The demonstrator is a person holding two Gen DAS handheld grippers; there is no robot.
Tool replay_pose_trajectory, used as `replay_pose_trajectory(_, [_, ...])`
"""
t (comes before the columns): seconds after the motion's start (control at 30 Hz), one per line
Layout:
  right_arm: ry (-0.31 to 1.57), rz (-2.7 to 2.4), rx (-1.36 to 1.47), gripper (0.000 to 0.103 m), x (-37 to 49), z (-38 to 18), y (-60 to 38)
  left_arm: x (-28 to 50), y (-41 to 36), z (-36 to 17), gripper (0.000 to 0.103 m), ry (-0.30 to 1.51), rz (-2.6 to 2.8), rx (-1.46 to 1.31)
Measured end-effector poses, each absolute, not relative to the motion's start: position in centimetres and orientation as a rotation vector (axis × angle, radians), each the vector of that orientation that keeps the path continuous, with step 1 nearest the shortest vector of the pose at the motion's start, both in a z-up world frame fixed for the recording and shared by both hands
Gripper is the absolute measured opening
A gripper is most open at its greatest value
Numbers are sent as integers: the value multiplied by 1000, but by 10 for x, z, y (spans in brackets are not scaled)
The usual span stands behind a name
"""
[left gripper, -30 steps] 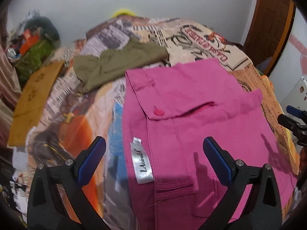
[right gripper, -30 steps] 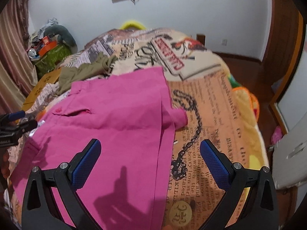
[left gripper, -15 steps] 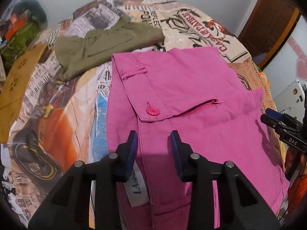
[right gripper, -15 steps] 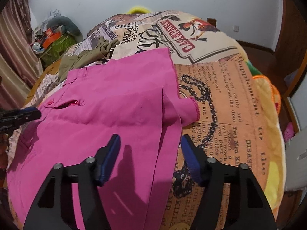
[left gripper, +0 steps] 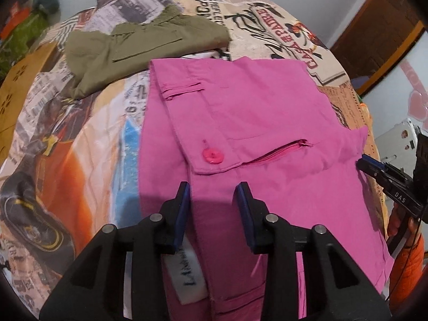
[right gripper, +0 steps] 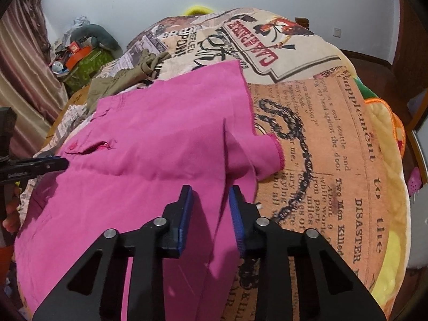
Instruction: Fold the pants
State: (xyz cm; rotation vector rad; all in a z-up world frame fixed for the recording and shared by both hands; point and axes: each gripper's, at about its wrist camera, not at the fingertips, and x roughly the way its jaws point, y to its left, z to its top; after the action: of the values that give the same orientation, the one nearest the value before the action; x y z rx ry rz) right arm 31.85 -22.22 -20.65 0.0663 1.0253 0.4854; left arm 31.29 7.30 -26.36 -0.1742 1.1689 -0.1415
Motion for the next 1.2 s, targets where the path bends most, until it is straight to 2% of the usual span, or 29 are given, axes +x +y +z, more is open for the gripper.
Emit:
replay_pose_trajectory(0.1, [1040,497,48,24,322,-209,-215,313,66,-264,31,1168,-158,-149])
replay_pose_trajectory(0.17, [1067,514,44,13,325,-215,-209,311,63,-263,25,1161,-150,-131])
replay_pose_trajectory(0.2, [1076,514,34,12,326,-217,-207,310,63,-263,22,1156,-148,-126])
replay_pose_trajectory(0.23, [1072,513,30,10,326,-218,-206,309,63,-262,11,1149,-136,-112])
replay_pose_trajectory(0.37, [1058,501,23,6,324,-218,-206,305,60,-259,4,1107,-64,-7])
replay_pose_trajectory(0.7, [1019,474,-27,5,315,-203,-205,301,69,-258,4,1096,-56,1])
replay_pose_trajectory(0.73, [1016,471,-17,11,315,-200,-206,300,68,-258,4,1098,-57,-1])
replay_pose_trajectory(0.83, [997,473,13,47,317,-192,-207,300,67,-262,4,1111,-54,-7])
replay_pose_trajectory(1.03, [1026,494,-33,48,326,-209,-188,299,63,-263,4,1108,-48,14])
replay_pose_trajectory(1.1, [1051,507,-32,36,329,-219,-184,297,62,-262,4,1095,-42,30])
replay_pose_trajectory(1.13, [1053,518,-24,24,328,-221,-184,295,61,-261,4,1084,-36,39])
replay_pose_trajectory(1.2, [1037,533,-12,14,326,-219,-186,292,58,-261,4,1066,-22,62])
